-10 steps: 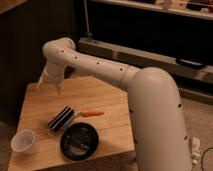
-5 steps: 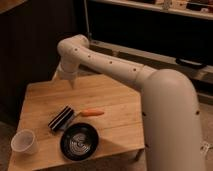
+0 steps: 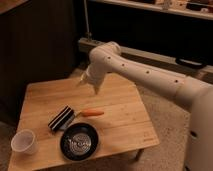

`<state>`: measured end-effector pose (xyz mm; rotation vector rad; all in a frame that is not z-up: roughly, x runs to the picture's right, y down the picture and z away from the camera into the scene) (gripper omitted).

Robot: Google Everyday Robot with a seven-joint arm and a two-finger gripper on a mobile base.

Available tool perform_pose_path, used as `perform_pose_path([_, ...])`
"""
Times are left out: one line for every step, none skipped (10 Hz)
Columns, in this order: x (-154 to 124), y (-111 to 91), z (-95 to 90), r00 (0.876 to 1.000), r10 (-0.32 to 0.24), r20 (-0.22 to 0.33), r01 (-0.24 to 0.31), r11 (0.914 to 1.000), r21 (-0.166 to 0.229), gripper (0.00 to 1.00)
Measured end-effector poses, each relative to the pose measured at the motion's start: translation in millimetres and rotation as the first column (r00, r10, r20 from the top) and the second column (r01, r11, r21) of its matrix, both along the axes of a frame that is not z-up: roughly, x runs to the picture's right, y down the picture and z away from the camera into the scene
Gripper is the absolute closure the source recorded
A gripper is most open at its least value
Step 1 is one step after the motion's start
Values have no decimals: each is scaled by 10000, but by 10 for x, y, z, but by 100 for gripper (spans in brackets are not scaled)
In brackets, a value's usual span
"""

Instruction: Move the arm in a circular motion

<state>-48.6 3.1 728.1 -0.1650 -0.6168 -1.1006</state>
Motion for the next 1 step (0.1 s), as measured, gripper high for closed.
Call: perform_pose_path([216,101,-92,9988,451,-214,-447,9988,200,34])
